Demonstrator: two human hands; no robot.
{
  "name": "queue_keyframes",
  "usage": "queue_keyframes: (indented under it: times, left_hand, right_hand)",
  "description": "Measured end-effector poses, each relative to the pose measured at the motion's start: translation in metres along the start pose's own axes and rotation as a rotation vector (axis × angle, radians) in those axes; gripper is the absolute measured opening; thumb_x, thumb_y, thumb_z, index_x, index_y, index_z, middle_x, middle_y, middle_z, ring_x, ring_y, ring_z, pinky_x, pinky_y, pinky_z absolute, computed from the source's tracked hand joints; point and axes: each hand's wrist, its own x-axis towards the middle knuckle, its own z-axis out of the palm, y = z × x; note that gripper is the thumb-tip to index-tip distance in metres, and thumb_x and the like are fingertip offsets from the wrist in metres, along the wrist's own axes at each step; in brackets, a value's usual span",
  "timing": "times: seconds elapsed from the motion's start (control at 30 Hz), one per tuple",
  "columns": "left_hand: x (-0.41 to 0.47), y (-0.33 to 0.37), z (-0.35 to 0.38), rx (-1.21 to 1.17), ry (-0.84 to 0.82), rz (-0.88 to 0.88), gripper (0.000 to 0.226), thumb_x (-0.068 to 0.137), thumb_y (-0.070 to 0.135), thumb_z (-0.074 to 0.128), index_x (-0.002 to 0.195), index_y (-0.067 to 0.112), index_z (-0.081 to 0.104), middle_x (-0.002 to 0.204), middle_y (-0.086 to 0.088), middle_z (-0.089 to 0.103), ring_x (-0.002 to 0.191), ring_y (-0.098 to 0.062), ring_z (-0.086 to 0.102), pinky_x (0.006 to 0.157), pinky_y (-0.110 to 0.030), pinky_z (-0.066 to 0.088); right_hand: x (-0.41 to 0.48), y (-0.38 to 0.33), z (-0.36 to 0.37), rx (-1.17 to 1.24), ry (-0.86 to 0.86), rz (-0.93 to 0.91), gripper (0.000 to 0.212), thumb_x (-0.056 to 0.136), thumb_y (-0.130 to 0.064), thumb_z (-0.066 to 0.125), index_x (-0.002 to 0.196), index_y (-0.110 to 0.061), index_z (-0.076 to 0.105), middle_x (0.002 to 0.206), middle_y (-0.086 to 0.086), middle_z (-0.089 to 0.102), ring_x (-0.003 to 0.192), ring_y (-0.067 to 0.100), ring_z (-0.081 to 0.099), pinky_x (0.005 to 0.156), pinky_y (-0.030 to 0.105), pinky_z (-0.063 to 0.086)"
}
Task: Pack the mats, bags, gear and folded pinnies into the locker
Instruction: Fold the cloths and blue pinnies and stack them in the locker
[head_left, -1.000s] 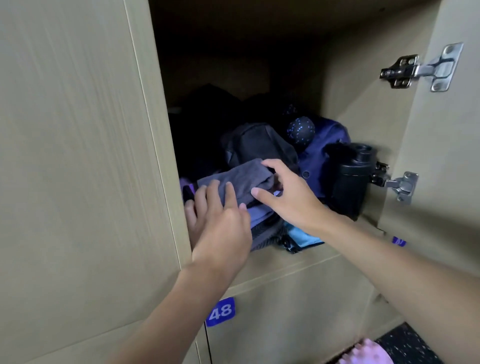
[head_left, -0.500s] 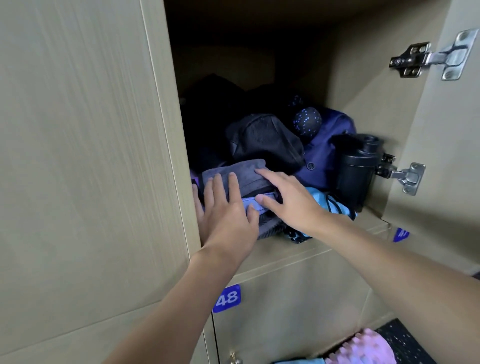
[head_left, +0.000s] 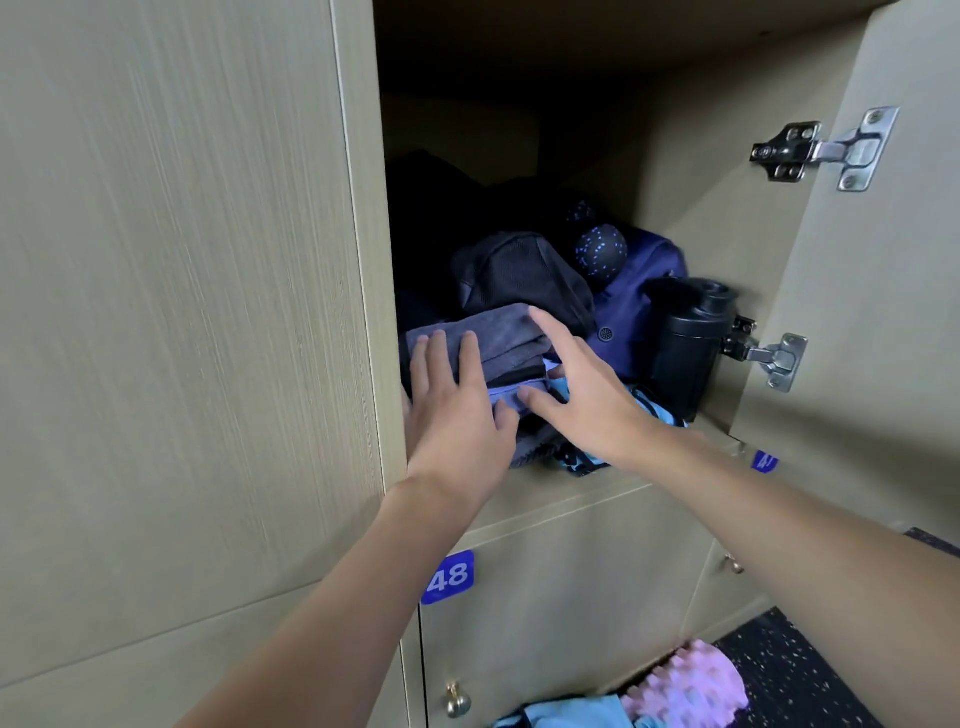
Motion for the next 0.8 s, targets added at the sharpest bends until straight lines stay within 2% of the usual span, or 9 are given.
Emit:
queue_keyframes:
  times: [0.13, 0.27, 0.37, 0.5, 0.6, 0.67, 0.73, 0.8]
  left_hand:
    - [-0.004, 0.000, -0.002, -0.013, 0.047, 0.054, 0.072, 0.096, 0.039, 0.046, 0.157, 0.014, 0.017, 0.165, -0.013, 0.009, 0.154, -0.025, 0.001, 0.108, -0.037, -0.021]
    - [-0.008, 0.001, -0.002, -0.005, 0.092, 0.131, 0.070, 0.094, 0.038, 0.050, 0.155, 0.014, 0.027, 0.162, -0.015, 0.021, 0.152, -0.027, 0.009, 0.115, -0.042, -0.017]
    - [-0.010, 0.001, -0.004, 0.007, 0.102, 0.163, 0.067, 0.093, 0.038, 0.050, 0.153, 0.013, 0.032, 0.159, -0.018, 0.028, 0.151, -0.030, 0.015, 0.117, -0.045, -0.015]
    - [-0.023, 0.005, -0.005, -0.024, 0.158, 0.273, 0.064, 0.082, 0.034, 0.050, 0.139, 0.006, 0.050, 0.145, -0.023, 0.047, 0.143, -0.036, 0.035, 0.121, -0.054, 0.005]
    - [-0.038, 0.011, -0.002, -0.098, 0.183, 0.409, 0.054, 0.079, 0.028, 0.054, 0.128, 0.005, 0.058, 0.131, -0.019, 0.056, 0.128, -0.038, 0.049, 0.118, -0.052, 0.022]
    - [-0.052, 0.014, 0.008, -0.227, 0.116, 0.480, 0.048, 0.079, 0.027, 0.051, 0.121, 0.005, 0.062, 0.118, -0.016, 0.061, 0.111, -0.038, 0.055, 0.104, -0.046, 0.038]
    - [-0.073, 0.015, 0.023, -0.320, -0.060, 0.518, 0.047, 0.081, 0.030, 0.045, 0.118, 0.008, 0.063, 0.111, -0.014, 0.064, 0.103, -0.038, 0.058, 0.093, -0.047, 0.046]
    - [-0.098, 0.011, 0.044, -0.328, -0.303, 0.550, 0.040, 0.085, 0.028, 0.049, 0.119, 0.012, 0.061, 0.113, -0.011, 0.065, 0.106, -0.034, 0.058, 0.094, -0.045, 0.046]
  right_hand:
    - [-0.007, -0.001, -0.005, -0.015, 0.002, 0.024, 0.080, 0.093, -0.029, 0.065, 0.153, -0.041, 0.014, 0.137, -0.004, 0.045, 0.118, 0.012, 0.049, 0.100, 0.027, 0.038]
    - [-0.017, 0.000, -0.009, -0.039, 0.015, 0.051, 0.076, 0.094, -0.032, 0.064, 0.152, -0.038, 0.015, 0.137, -0.002, 0.044, 0.118, 0.015, 0.050, 0.103, 0.035, 0.042]
    - [-0.028, 0.002, -0.009, -0.044, 0.016, 0.077, 0.072, 0.094, -0.032, 0.063, 0.150, -0.038, 0.018, 0.133, -0.003, 0.045, 0.117, 0.017, 0.050, 0.101, 0.035, 0.042]
    - [-0.051, 0.002, -0.009, -0.066, 0.034, 0.124, 0.070, 0.093, -0.028, 0.063, 0.150, -0.029, 0.023, 0.132, 0.000, 0.046, 0.114, 0.016, 0.050, 0.097, 0.029, 0.038]
    - [-0.075, 0.002, -0.008, -0.055, 0.047, 0.162, 0.066, 0.093, -0.021, 0.062, 0.149, -0.021, 0.028, 0.123, 0.003, 0.047, 0.102, 0.014, 0.050, 0.088, 0.024, 0.037]
    - [-0.095, 0.006, -0.004, -0.010, 0.040, 0.207, 0.064, 0.093, -0.016, 0.062, 0.148, -0.017, 0.030, 0.119, 0.008, 0.048, 0.096, 0.021, 0.055, 0.087, 0.027, 0.042]
    - [-0.120, 0.016, 0.006, 0.016, 0.013, 0.270, 0.063, 0.092, -0.011, 0.060, 0.147, -0.015, 0.030, 0.115, 0.010, 0.049, 0.094, 0.028, 0.059, 0.088, 0.033, 0.046]
    - [-0.149, 0.031, 0.020, 0.003, -0.020, 0.331, 0.062, 0.092, -0.011, 0.060, 0.147, -0.016, 0.032, 0.111, 0.006, 0.050, 0.094, 0.029, 0.060, 0.089, 0.035, 0.046]
